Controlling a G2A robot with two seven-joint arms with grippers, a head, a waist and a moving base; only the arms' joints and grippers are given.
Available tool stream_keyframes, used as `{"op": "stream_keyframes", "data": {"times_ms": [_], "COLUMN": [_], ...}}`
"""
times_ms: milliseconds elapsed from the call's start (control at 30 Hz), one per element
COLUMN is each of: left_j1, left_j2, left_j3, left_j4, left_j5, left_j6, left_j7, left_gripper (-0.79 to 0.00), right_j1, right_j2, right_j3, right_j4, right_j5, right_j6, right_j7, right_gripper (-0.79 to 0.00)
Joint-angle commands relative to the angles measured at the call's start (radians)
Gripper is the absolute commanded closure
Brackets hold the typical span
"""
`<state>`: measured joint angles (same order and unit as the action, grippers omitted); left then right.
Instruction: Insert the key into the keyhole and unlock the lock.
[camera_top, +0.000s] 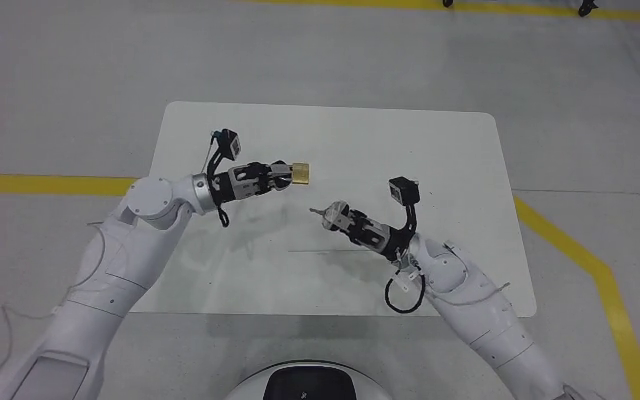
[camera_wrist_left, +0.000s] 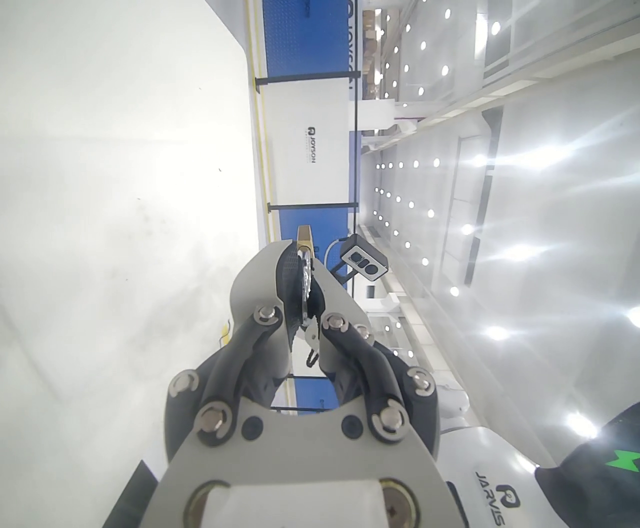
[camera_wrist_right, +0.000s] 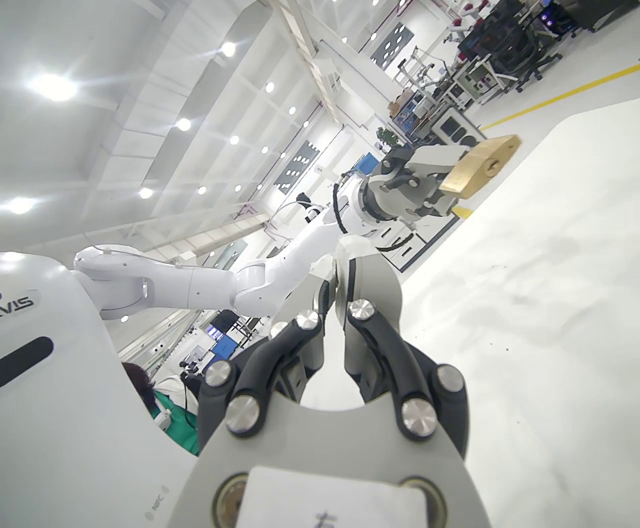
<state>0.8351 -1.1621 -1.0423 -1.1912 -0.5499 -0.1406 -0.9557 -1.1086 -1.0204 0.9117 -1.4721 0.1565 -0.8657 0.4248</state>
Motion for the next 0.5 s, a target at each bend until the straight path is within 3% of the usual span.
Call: {"op": "stream_keyframes", "data": {"times_ms": [0, 467], "left_j1": [-0.023, -0.097], "left_j2": [-0.012, -0.048], "left_j3": [0.028, 0.067], "left_j4": [0.026, 0.152], "left_j5": [-0.019, -0.125], "left_j6": [-0.004, -0.039], "left_j7": [-0.014, -0.149], "left_gripper": [0.0, 0.0], "right_j1": [0.015, 0.101], "right_j2": [-0.009, -0.067], "right_j3": [-0.015, -0.08], "right_j4": [0.011, 0.121], "right_j5": [-0.01, -0.015], "right_j6": [0.0, -0.028], "right_j7": [-0.005, -0.047], "right_gripper": [0.0, 0.0]}}
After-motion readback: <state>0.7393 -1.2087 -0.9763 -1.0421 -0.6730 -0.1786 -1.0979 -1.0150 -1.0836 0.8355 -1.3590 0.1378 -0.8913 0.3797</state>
